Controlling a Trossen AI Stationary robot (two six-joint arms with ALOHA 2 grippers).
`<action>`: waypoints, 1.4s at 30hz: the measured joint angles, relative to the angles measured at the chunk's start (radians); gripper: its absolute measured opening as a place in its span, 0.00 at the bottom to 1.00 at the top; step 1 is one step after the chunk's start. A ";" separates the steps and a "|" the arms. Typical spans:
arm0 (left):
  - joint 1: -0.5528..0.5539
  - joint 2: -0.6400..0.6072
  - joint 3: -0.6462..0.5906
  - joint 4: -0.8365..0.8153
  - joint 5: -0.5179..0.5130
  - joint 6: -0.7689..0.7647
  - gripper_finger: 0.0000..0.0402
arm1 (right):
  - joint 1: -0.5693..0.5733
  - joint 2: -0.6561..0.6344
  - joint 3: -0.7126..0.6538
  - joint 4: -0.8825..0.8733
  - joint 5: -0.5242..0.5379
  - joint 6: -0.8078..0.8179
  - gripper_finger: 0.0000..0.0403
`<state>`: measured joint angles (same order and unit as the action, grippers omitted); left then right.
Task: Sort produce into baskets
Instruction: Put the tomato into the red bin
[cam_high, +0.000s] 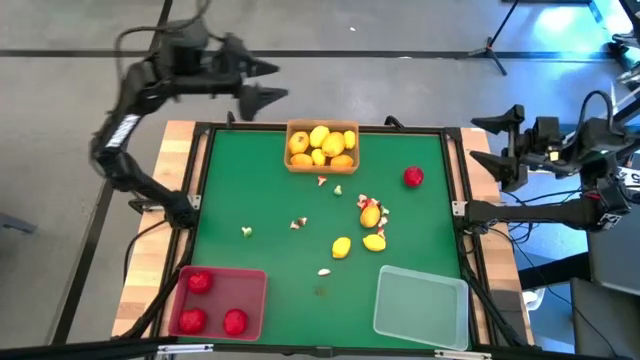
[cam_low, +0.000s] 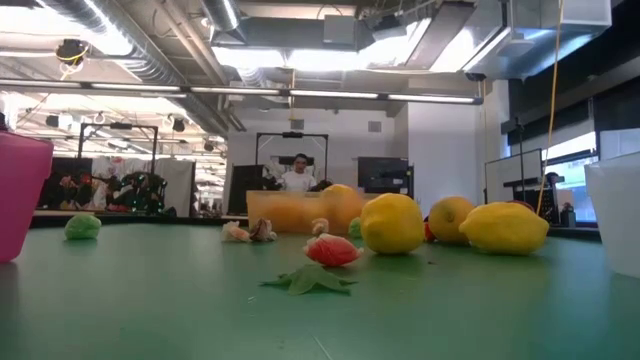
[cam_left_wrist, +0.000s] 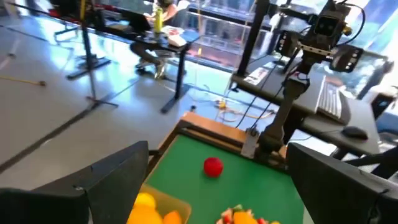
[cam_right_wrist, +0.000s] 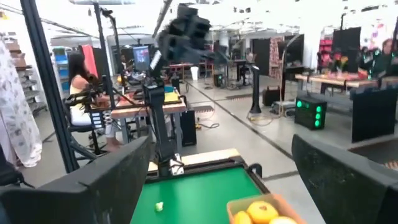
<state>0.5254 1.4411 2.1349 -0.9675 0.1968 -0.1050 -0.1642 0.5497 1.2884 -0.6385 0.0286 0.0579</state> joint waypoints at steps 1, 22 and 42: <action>-0.011 -0.020 -0.002 -0.018 -0.017 0.001 0.94 | 0.000 -0.017 -0.018 -0.001 0.009 0.013 0.96; -0.261 -0.693 -0.938 0.502 -0.363 -0.221 0.94 | 0.000 -0.139 -0.165 0.076 0.049 0.019 0.96; -0.260 -1.058 -1.250 0.612 -0.483 -0.348 0.94 | 0.000 -0.377 -0.305 0.072 0.145 0.095 0.96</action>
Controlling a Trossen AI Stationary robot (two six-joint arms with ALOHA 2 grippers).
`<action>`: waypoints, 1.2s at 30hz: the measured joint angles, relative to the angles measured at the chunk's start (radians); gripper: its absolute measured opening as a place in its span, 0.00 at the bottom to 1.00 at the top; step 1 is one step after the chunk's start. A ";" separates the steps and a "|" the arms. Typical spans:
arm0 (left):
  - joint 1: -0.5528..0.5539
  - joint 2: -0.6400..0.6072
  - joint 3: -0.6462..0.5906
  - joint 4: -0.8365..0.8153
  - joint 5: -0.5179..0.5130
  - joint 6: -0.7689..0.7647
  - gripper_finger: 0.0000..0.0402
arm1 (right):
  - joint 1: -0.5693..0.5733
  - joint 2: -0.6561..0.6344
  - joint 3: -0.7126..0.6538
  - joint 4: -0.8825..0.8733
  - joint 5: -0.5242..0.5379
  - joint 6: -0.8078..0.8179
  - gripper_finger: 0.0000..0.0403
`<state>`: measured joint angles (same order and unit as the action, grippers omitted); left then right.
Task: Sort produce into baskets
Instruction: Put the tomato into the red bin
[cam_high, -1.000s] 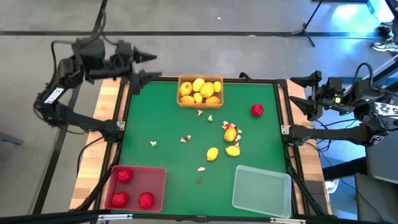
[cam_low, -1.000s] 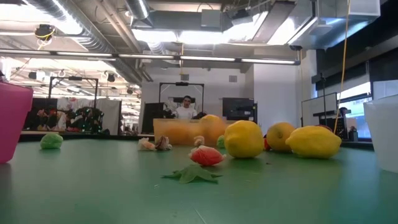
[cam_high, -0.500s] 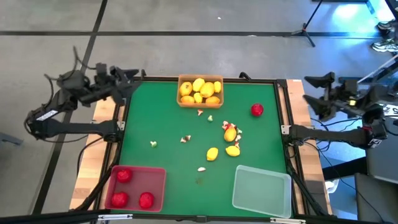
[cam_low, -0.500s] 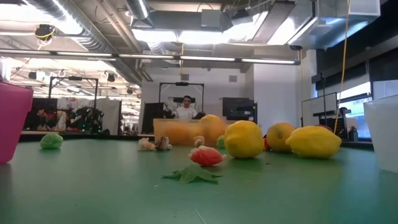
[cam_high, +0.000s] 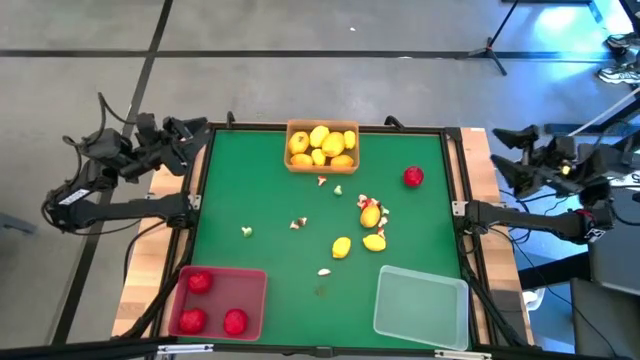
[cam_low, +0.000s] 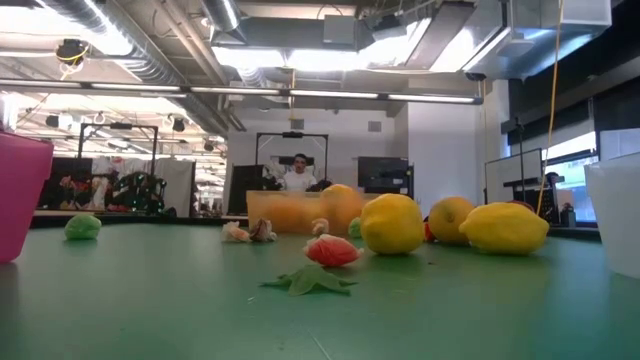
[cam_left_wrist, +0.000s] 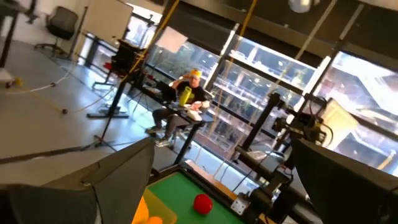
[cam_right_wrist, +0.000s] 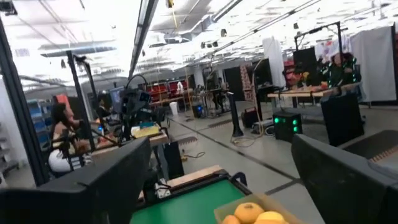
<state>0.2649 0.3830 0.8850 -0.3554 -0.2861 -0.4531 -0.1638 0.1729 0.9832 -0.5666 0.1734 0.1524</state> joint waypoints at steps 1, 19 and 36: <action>0.000 -0.010 -0.012 0.000 -0.010 -0.017 0.94 | 0.000 -0.008 -0.025 0.016 0.000 0.012 0.96; 0.000 -0.029 -0.226 0.102 -0.015 -0.125 0.94 | 0.000 -0.061 -0.168 0.019 0.042 0.132 0.96; -0.042 -0.030 -0.391 0.345 -0.015 -0.202 0.94 | 0.000 -0.030 -0.263 -0.258 0.173 0.373 0.96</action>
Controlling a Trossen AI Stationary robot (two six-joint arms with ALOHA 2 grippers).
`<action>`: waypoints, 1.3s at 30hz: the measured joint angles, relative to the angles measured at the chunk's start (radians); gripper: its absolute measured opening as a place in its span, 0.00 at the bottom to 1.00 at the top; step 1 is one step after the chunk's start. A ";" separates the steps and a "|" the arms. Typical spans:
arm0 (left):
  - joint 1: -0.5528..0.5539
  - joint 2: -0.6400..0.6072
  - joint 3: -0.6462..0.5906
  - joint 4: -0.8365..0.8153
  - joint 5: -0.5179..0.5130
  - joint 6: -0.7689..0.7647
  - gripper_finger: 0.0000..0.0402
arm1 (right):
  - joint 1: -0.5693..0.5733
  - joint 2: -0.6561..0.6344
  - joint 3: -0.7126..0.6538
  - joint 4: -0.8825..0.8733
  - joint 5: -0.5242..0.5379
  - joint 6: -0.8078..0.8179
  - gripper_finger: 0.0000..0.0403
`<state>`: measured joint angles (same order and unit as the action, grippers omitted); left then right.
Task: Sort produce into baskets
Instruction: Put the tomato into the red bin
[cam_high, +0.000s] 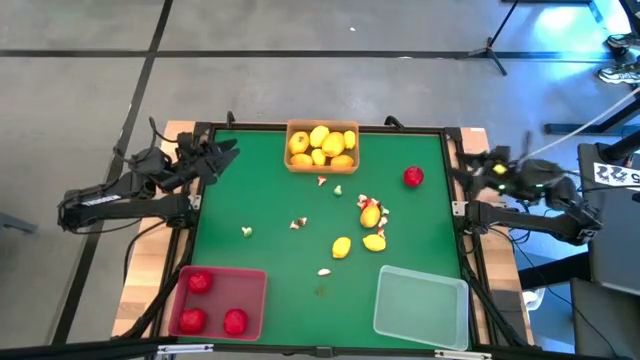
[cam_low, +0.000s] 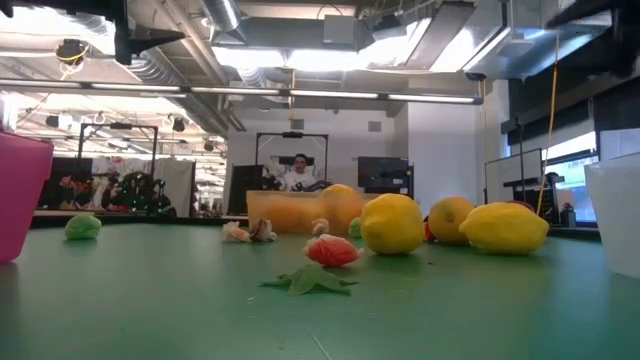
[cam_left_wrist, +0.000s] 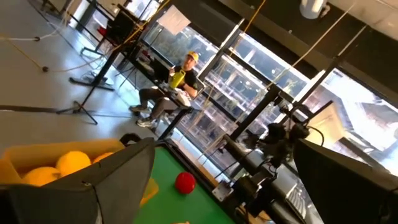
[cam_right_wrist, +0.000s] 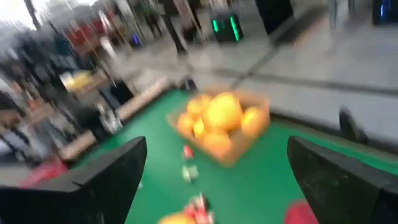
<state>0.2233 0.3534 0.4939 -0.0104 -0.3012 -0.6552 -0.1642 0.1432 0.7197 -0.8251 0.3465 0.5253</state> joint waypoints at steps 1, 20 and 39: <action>-0.003 0.000 -0.001 0.000 0.000 -0.003 0.94 | 0.000 0.018 -0.021 0.007 -0.025 0.013 0.96; -0.009 0.027 -0.001 -0.039 -0.002 -0.086 0.94 | 0.000 0.445 0.064 0.138 -0.040 -0.136 0.96; 0.001 0.220 -0.001 -0.040 -0.058 -0.246 0.94 | 0.000 0.548 0.107 0.120 0.108 -0.104 0.96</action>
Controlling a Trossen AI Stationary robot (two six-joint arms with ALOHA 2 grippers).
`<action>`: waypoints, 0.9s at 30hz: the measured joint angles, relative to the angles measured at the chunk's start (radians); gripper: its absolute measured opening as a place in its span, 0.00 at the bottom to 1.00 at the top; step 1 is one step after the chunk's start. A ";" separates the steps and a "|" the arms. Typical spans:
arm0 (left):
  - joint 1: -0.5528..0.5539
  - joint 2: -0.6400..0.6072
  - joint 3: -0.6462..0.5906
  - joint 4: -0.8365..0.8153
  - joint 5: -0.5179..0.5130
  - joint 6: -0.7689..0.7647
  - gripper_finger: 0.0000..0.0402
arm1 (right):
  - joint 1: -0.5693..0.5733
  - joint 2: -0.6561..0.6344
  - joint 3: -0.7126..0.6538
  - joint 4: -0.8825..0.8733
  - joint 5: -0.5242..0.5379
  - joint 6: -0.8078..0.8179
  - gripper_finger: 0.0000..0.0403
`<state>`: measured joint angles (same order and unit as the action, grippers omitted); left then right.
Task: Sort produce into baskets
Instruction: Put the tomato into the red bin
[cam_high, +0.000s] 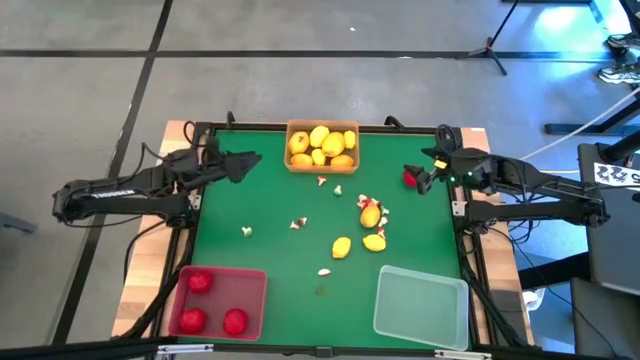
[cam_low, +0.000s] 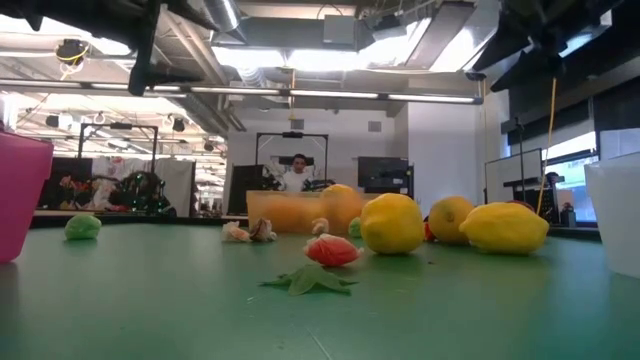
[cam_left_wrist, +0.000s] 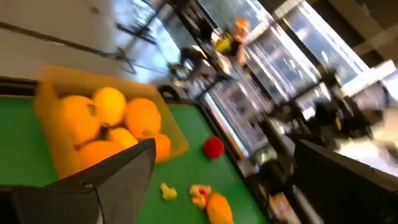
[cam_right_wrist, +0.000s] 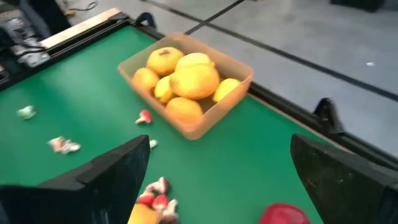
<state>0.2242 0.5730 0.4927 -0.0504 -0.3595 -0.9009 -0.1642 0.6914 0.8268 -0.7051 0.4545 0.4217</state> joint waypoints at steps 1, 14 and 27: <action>0.002 0.000 0.000 -0.005 -0.014 -0.038 0.94 | 0.000 0.000 0.000 0.000 0.016 0.000 0.96; 0.033 0.006 0.000 -0.252 -0.063 -0.324 0.94 | 0.000 0.007 0.000 -0.002 0.127 0.098 0.96; 0.031 0.006 0.000 -0.136 -0.027 -0.134 0.94 | -0.030 0.086 0.000 -0.148 0.038 0.188 0.96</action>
<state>0.2550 0.5789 0.4927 -0.1863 -0.3863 -1.0352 -0.1942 0.7769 0.8265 -0.8535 0.4923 0.6098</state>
